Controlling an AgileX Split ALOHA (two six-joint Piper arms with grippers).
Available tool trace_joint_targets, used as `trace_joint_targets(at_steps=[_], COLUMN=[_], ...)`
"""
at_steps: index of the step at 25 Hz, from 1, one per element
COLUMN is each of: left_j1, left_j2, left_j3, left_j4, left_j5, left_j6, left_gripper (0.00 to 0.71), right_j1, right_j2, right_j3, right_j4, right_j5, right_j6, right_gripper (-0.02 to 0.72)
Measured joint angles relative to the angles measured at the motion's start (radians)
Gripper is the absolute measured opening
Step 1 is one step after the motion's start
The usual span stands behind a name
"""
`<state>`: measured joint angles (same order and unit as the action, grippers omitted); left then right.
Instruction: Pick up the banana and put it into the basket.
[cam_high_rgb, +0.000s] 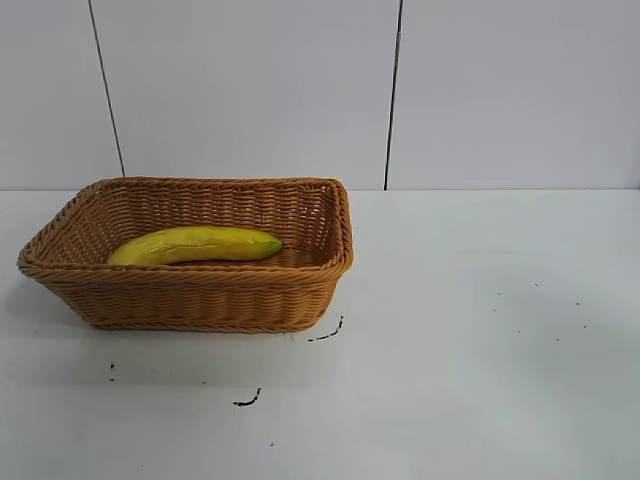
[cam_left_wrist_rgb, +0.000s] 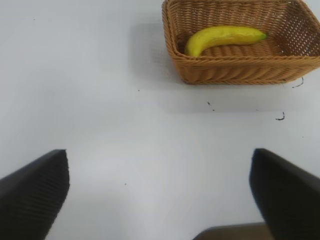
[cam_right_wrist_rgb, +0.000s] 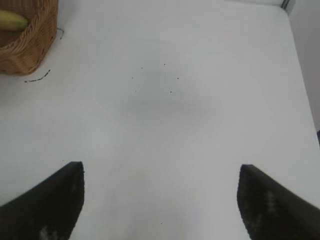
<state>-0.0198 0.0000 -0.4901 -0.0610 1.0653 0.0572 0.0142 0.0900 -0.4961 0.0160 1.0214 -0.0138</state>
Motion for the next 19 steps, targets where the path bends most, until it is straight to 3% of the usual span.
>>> trace_joint_targets(at_steps=[19], left_j1=[0.0], left_j2=[0.0], left_j3=[0.0], left_j4=[0.0], left_j5=[0.0], left_j6=[0.0], left_gripper=[0.695], right_j1=[0.0], right_j2=[-0.095], right_j3=[0.002], right_j4=[-0.001], right_j5=[-0.001], right_j6=[0.0], right_gripper=[0.602])
